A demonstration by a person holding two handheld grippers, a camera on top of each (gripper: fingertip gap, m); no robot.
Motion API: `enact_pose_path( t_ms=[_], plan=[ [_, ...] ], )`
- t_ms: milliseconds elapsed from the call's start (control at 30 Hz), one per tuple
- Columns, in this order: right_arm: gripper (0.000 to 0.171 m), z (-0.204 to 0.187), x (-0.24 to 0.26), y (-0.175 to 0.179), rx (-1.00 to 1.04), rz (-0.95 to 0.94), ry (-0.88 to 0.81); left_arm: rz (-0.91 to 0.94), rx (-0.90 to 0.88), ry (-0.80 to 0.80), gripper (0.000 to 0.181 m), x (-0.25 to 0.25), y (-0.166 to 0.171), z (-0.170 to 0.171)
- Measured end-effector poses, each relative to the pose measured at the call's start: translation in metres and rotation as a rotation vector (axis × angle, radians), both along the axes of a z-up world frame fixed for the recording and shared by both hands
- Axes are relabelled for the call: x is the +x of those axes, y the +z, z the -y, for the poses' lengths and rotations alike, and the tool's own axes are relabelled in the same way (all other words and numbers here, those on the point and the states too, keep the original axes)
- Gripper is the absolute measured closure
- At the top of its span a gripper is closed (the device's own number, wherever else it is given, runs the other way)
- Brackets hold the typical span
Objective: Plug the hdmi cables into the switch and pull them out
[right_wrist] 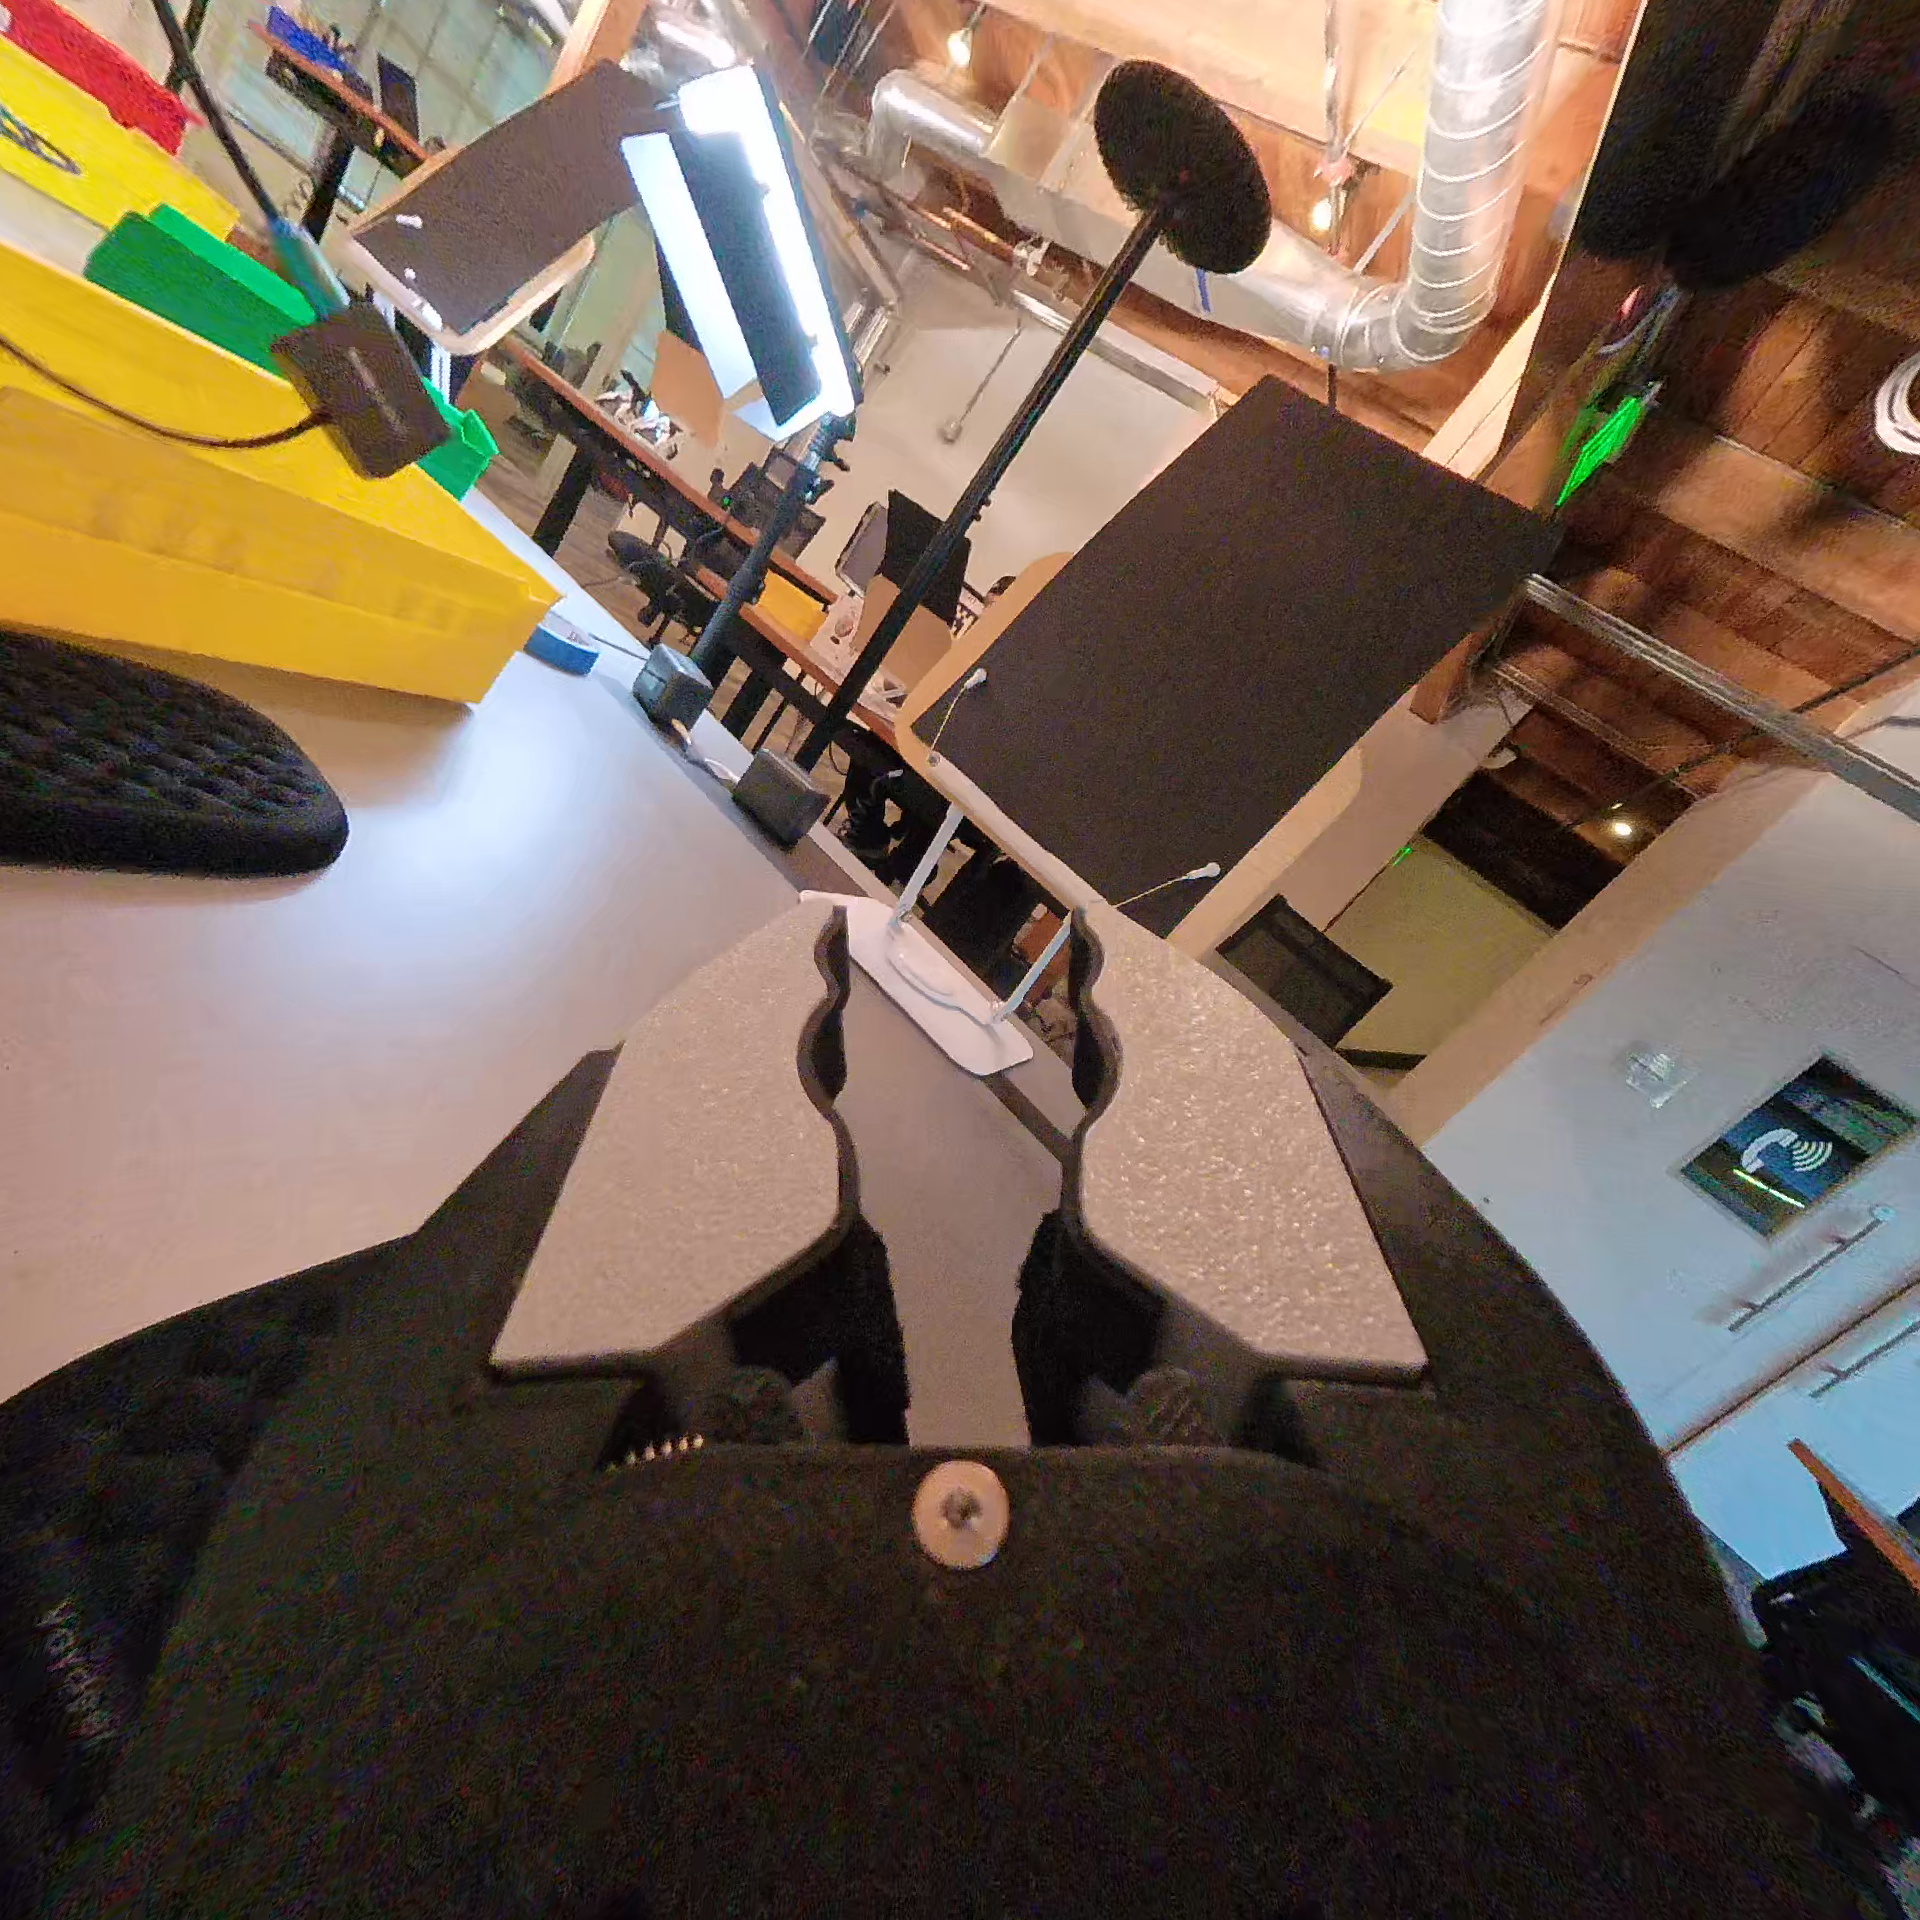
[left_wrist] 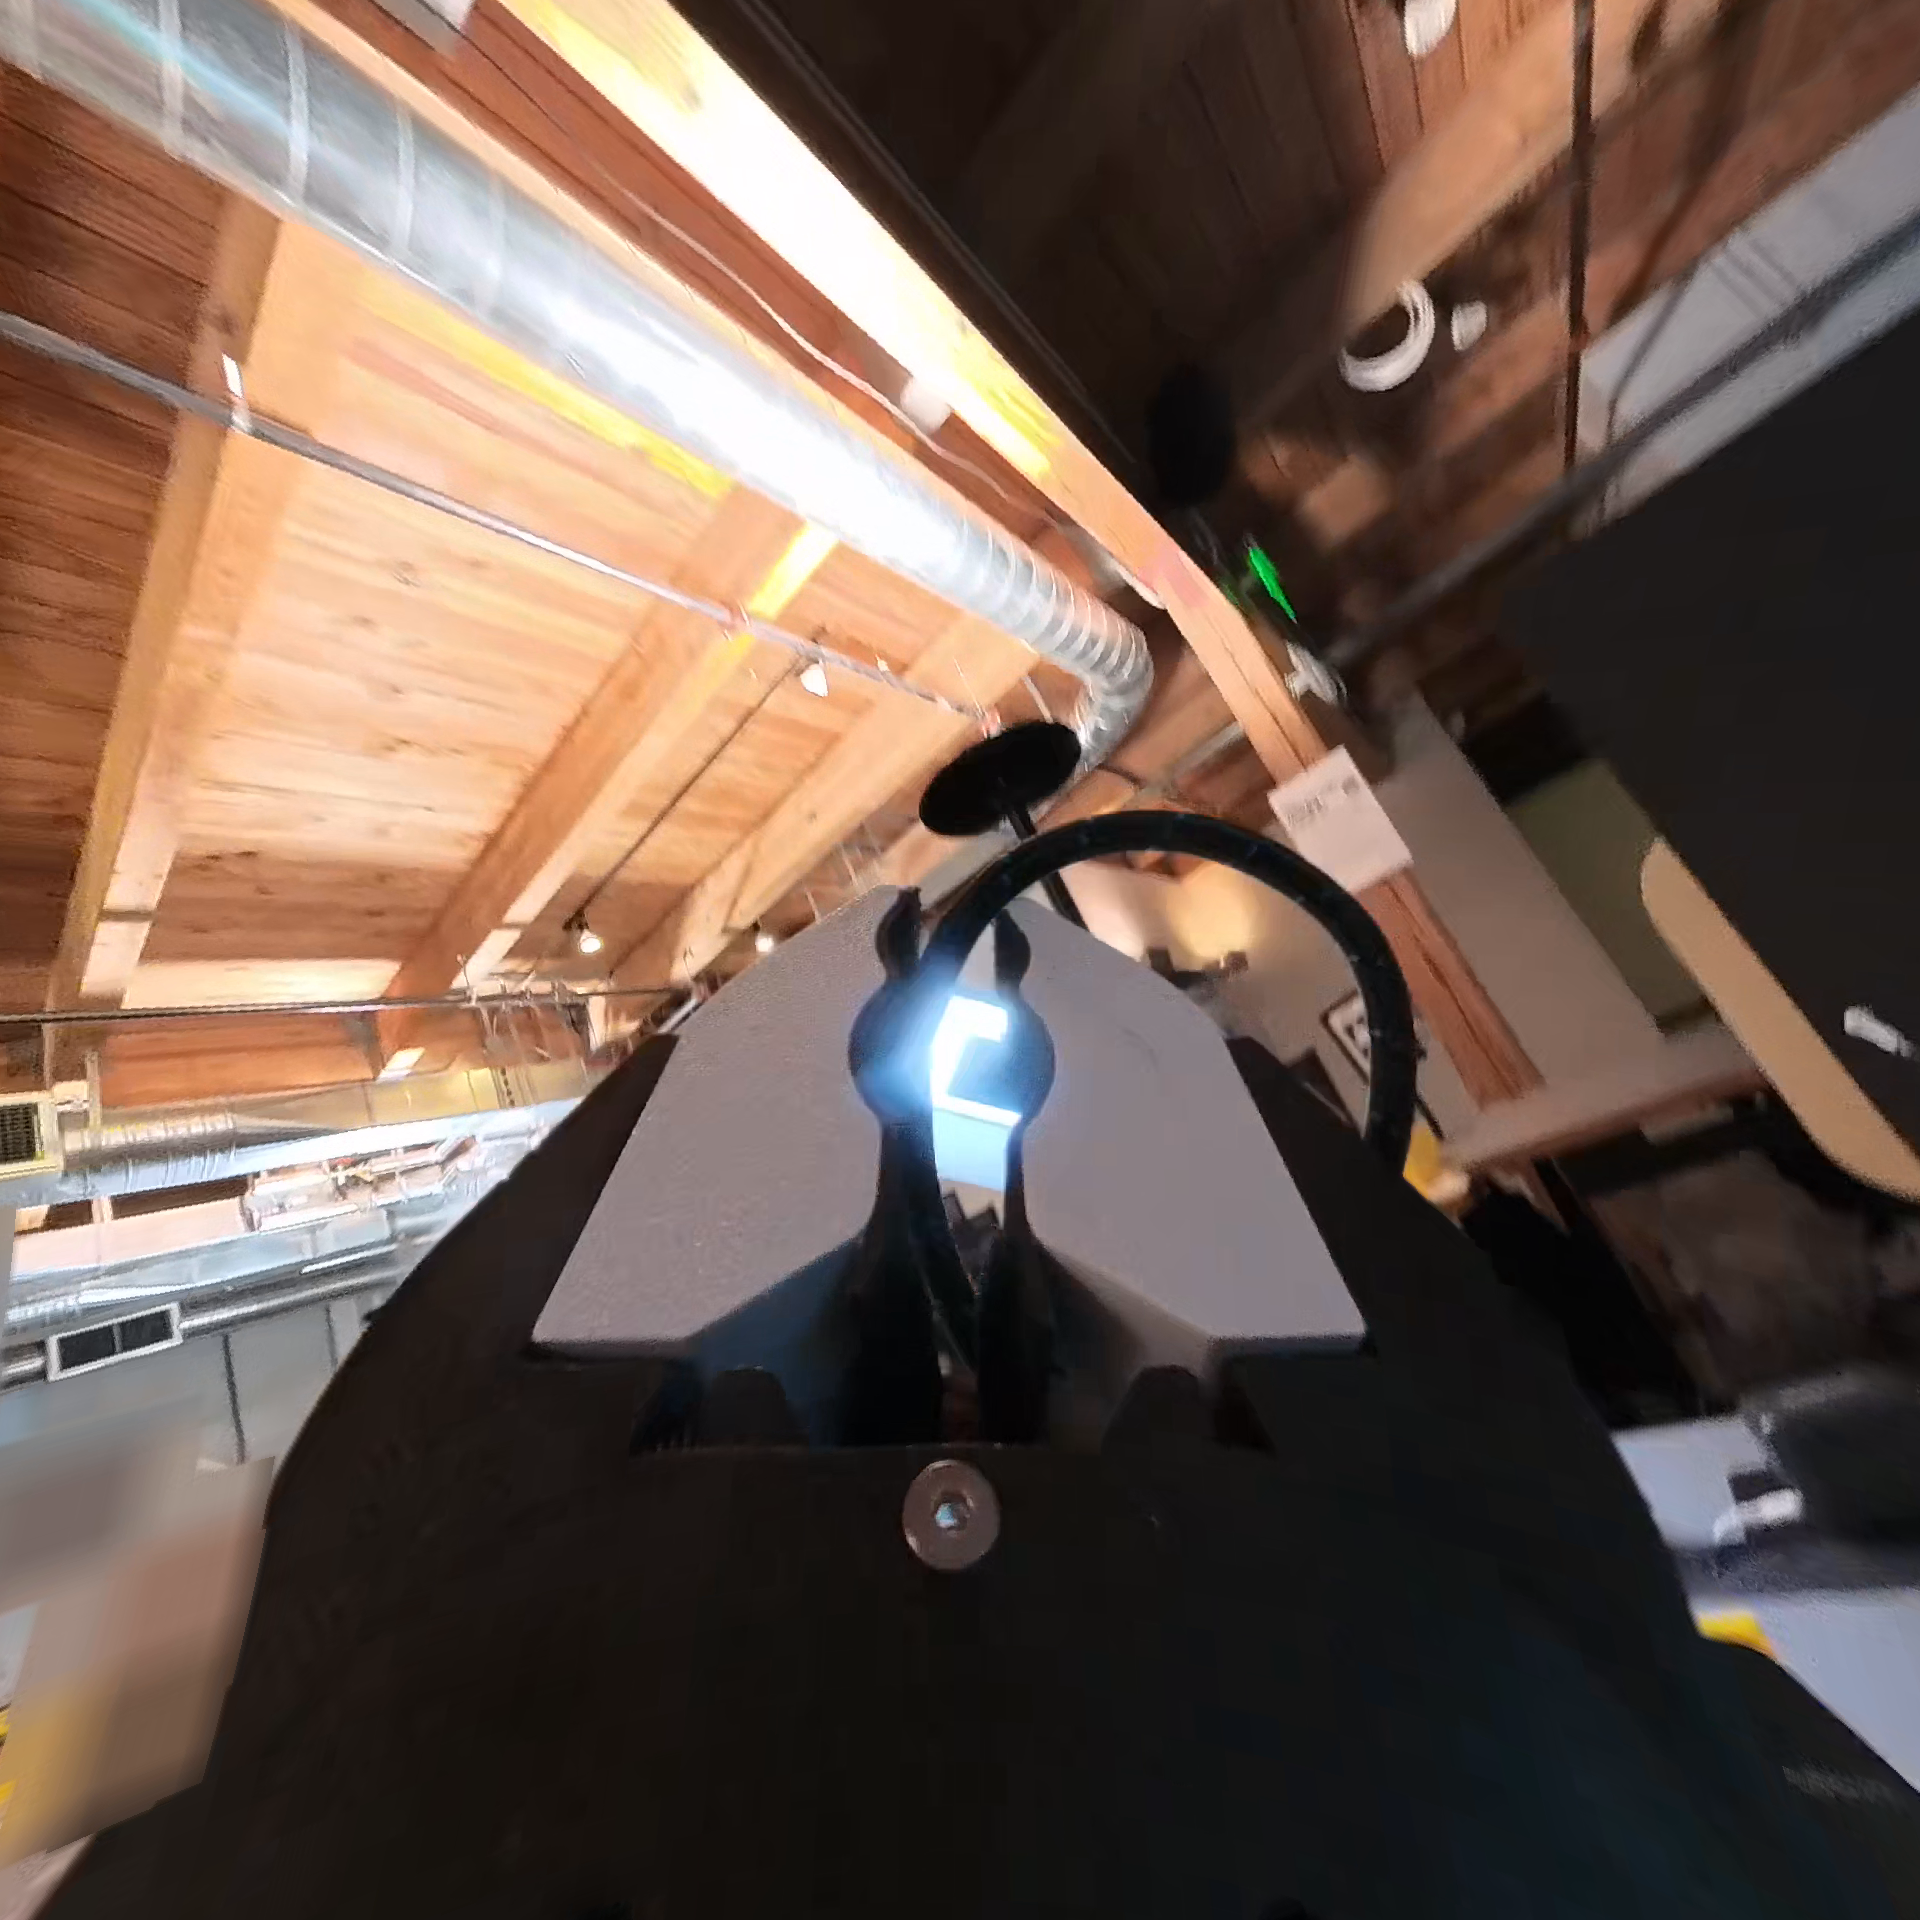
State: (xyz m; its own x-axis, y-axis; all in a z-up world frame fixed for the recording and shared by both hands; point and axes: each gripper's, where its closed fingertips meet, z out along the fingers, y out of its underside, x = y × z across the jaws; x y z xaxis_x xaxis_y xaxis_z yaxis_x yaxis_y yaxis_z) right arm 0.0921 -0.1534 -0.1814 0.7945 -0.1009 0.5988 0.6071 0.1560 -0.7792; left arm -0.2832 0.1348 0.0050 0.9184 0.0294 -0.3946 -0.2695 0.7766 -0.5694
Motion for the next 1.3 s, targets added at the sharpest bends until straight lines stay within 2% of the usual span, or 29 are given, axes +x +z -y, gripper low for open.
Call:
enact_pose_path(
  t_ms=[100,233,333,433,567,633,700,767,833,900,933,967,1000,1067,1167,1233,1300],
  plan=[
    [0.123,-0.011,-0.007,-0.011,-0.068,0.039,0.001,0.061,0.084,-0.072,0.168,0.003,0.021,0.026],
    [0.109,-0.028,-0.036,-0.021,-0.113,0.051,0.103,0.115,0.116,-0.368,0.169,0.027,0.037,0.066],
    [0.093,-0.037,-0.071,-0.007,0.003,0.024,0.228,0.133,0.108,-0.549,0.169,0.051,0.037,0.093],
    [0.091,-0.037,-0.103,0.012,0.194,0.052,0.301,0.141,0.130,-0.686,0.170,0.074,0.033,0.123],
    [0.072,-0.040,-0.143,-0.012,0.116,0.236,0.446,0.106,0.132,-0.846,0.169,0.104,0.026,0.154],
    [0.072,-0.034,-0.156,-0.019,0.021,0.080,0.633,0.082,0.174,-0.893,0.169,0.112,0.024,0.167],
    [0.065,-0.025,-0.160,-0.009,-0.019,-0.248,0.866,0.071,0.203,-0.937,0.169,0.118,0.024,0.178],
    [0.076,-0.020,-0.155,0.005,-0.003,-0.535,1.028,0.055,0.219,-0.967,0.169,0.125,0.022,0.186],
    [0.087,-0.031,-0.149,0.004,-0.013,-0.692,1.053,0.035,0.222,-1.004,0.169,0.133,0.020,0.193],
    [0.094,-0.038,-0.157,-0.007,-0.081,-0.728,1.078,0.013,0.213,-1.031,0.169,0.141,0.017,0.198],
    [0.107,-0.040,-0.164,-0.014,-0.134,-0.724,1.098,0.003,0.213,-1.042,0.169,0.145,0.016,0.200],
    [0.135,-0.039,-0.171,-0.021,-0.191,-0.709,1.122,-0.010,0.213,-1.053,0.169,0.150,0.014,0.202],
    [0.144,-0.041,-0.173,-0.026,-0.233,-0.715,1.114,-0.026,0.213,-1.057,0.169,0.154,0.012,0.203],
    [0.151,-0.052,-0.166,-0.031,-0.250,-0.786,1.060,-0.069,0.201,-1.077,0.167,0.162,0.009,0.206],
    [0.158,-0.061,-0.136,-0.029,-0.167,-0.996,1.010,-0.160,0.100,-1.125,0.125,0.173,0.001,0.202],
    [0.158,-0.062,-0.113,-0.027,-0.063,-1.073,0.971,-0.234,0.007,-1.145,0.102,0.178,-0.010,0.196],
    [0.158,-0.060,-0.094,-0.024,0.025,-1.106,0.919,-0.261,-0.094,-1.140,0.090,0.179,-0.025,0.188]
  ],
)
